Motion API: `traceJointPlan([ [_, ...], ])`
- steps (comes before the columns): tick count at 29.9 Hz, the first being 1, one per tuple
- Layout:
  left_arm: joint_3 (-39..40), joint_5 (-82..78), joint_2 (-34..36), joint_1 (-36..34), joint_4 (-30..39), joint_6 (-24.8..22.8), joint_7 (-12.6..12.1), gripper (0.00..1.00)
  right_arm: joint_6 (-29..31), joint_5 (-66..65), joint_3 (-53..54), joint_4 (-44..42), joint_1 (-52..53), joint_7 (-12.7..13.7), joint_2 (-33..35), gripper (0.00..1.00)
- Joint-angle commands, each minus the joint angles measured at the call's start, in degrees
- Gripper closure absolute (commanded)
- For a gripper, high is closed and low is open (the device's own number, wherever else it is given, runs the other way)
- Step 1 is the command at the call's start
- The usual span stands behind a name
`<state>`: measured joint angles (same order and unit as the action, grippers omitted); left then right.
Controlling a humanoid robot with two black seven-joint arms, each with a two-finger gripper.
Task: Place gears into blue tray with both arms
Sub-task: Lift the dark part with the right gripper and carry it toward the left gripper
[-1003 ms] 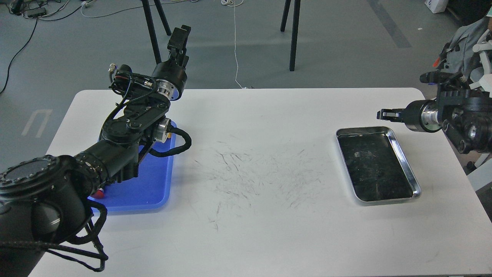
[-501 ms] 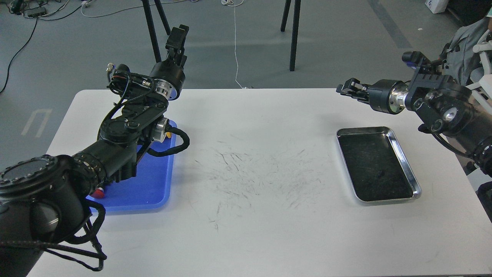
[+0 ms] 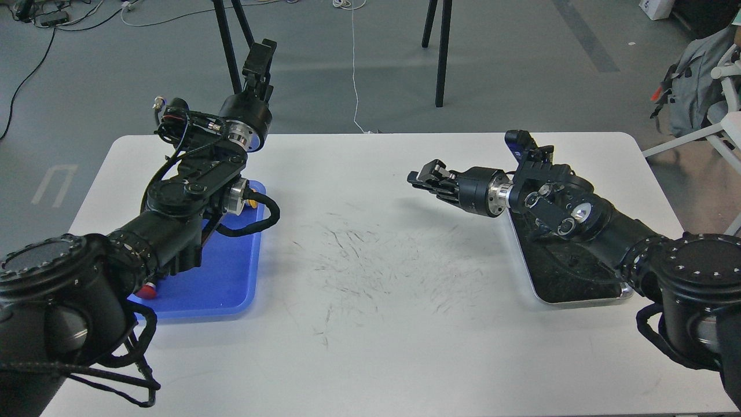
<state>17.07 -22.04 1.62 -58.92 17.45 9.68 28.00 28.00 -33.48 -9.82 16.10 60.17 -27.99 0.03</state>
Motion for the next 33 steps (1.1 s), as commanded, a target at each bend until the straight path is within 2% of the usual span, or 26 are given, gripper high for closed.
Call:
traceJointPlan([
  [1,-0.02,0.06,-0.04,0.03,-0.13,-0.01,0.0,0.0,0.0,0.35,0.06,6.74,-0.06,-0.01,-0.03,0.86],
  [11,-0.02,-0.02,-0.39,0.12,-0.22,-0.01,0.0,0.0,0.0,0.26,-0.46,18.88,0.21,-0.01,-0.03,0.85],
  [33,0.07,0.06,-1.44,0.2,-0.22,0.07,0.0,0.0,0.0,-0.53,-3.8,18.97,-0.32,-0.01,2.25,0.85],
])
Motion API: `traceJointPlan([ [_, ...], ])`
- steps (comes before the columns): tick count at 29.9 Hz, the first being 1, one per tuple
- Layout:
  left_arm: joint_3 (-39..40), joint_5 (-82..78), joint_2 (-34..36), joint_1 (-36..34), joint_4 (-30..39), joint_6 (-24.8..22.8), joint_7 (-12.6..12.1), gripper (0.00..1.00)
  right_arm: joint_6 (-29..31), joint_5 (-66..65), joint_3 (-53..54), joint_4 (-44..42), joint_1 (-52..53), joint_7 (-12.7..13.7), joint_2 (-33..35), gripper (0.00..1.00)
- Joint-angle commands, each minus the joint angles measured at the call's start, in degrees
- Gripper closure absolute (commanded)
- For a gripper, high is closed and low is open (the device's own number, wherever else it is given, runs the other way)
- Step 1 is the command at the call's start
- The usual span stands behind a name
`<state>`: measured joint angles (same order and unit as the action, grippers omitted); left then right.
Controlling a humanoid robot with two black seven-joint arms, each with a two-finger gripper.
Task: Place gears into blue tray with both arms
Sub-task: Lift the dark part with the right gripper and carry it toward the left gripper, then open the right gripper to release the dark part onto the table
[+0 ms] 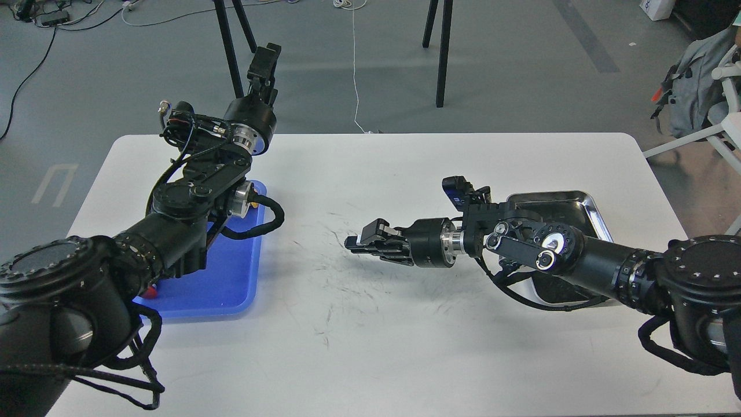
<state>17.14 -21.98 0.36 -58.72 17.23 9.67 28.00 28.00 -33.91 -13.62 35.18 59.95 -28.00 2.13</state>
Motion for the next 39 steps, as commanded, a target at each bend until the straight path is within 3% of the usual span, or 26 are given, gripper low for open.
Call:
traceJointPlan([
  [1,0.0,0.01,-0.28,-0.08,0.0,0.0,0.0,0.0,0.0,-0.11,-0.09,-0.12,-0.09,0.0,0.33,0.85],
  [17,0.0,0.01,-0.36,0.01,-0.44,0.09,0.0,0.0,0.0,0.07,-2.73,-2.4,-0.88,0.0,0.33,0.77],
  [23,0.0,0.01,-0.36,0.01,-0.44,0.09,0.0,0.0,0.0,0.42,-2.64,-2.31,-0.8,0.0,0.42,0.66],
  [27,0.0,0.01,-0.36,-0.08,-0.44,0.09,0.0,0.0,0.0,0.6,-2.55,-2.22,-0.27,0.0,0.51,0.32],
  [34,0.0,0.01,-0.36,-0.08,-0.44,0.09,0.0,0.0,0.0,0.77,-2.46,-1.87,1.84,0.0,2.7,0.19],
  [39,0.0,0.01,-0.36,-0.08,-0.44,0.09,0.0,0.0,0.0,0.69,-2.02,-2.4,2.28,0.0,4.02,0.03],
])
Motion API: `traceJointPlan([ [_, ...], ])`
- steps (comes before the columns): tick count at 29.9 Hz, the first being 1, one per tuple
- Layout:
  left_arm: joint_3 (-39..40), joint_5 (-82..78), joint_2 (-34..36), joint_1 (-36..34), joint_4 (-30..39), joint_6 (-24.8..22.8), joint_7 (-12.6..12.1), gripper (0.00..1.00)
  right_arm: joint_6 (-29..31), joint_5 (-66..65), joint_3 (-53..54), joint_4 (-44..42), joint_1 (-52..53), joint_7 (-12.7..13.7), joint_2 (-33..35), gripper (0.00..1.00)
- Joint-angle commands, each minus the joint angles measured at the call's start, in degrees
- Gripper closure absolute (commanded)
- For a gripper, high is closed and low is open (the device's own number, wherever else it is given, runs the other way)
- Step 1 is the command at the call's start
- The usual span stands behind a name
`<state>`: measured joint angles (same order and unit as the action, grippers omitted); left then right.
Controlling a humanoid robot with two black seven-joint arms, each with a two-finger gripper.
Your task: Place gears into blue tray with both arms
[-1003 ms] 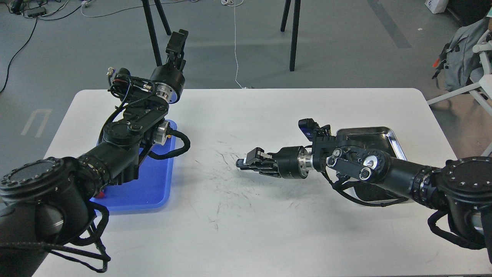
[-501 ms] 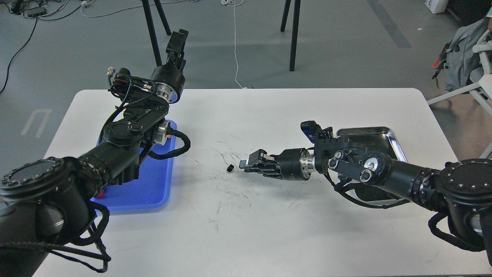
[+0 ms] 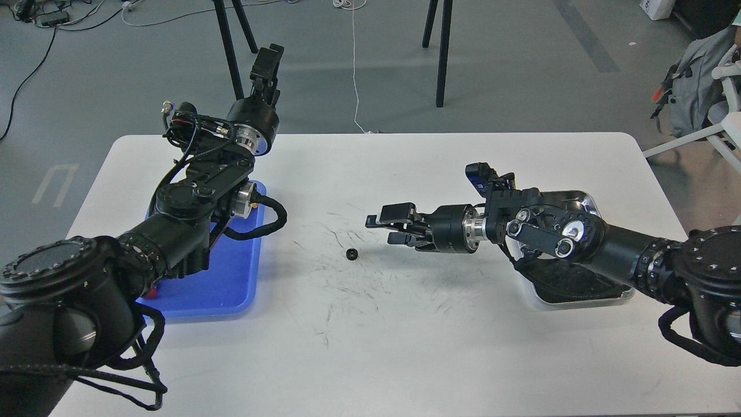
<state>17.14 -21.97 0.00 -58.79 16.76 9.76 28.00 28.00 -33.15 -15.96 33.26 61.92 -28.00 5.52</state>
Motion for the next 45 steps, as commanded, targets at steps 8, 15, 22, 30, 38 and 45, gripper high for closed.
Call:
traceJointPlan([
  [8,0.0,0.0,0.0,-0.01,0.03,0.0,0.0,0.0,0.0,0.01,3.21,-2.85,0.66,0.0,3.52,0.02],
  [15,0.09,-0.09,0.0,-0.01,0.03,0.0,0.0,0.0,-0.57,-0.08,5.33,-3.55,1.71,0.0,5.2,0.02],
  [22,0.0,-0.09,0.0,-0.01,0.2,0.0,0.0,0.0,-7.16,0.1,14.8,-10.32,-0.83,0.0,5.02,0.02],
  [30,-2.36,-0.18,0.0,0.08,0.64,-0.09,0.0,0.0,-9.54,7.99,24.75,-15.41,-2.33,0.0,5.11,0.02],
  [38,-12.91,-1.93,0.0,-0.19,0.9,-1.4,0.0,0.0,-9.54,20.92,24.4,-16.12,-2.42,0.0,6.51,0.02],
  [45,-23.1,-14.13,0.0,0.08,1.34,-1.5,0.0,0.0,-9.37,25.41,24.22,-15.6,-2.07,0.0,8.63,0.02],
])
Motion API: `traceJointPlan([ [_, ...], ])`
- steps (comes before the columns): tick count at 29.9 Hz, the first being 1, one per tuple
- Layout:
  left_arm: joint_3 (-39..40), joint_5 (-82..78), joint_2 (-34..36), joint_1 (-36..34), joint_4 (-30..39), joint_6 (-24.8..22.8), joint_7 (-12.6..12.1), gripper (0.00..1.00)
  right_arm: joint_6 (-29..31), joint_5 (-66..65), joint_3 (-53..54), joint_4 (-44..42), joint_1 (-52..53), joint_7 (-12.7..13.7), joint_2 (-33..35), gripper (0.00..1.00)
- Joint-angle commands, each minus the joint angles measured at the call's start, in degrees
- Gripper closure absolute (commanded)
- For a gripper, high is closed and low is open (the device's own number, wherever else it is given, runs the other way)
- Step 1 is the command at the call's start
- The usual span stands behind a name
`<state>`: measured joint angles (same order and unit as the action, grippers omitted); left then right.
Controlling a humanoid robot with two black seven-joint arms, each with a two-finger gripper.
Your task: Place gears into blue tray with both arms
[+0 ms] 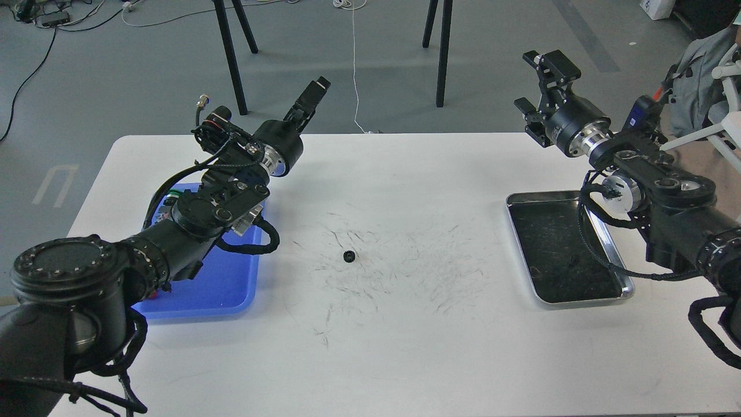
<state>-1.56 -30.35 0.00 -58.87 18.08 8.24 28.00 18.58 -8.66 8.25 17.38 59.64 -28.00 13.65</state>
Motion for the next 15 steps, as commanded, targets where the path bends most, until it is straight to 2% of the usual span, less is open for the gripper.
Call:
traceJointPlan([
  [1,-5.81,-8.12,0.0,0.16,0.03,0.11,0.0,0.0,0.06,0.93,0.01,0.28,0.3,0.0,0.59,0.02],
  [9,-11.53,-27.11,0.0,0.34,0.03,0.72,0.0,0.0,0.06,1.01,0.28,0.2,0.21,0.0,2.52,0.02],
  [15,-15.83,-39.41,0.0,0.43,0.03,7.3,0.0,0.0,0.32,1.01,0.28,0.28,0.48,0.0,3.05,0.02],
])
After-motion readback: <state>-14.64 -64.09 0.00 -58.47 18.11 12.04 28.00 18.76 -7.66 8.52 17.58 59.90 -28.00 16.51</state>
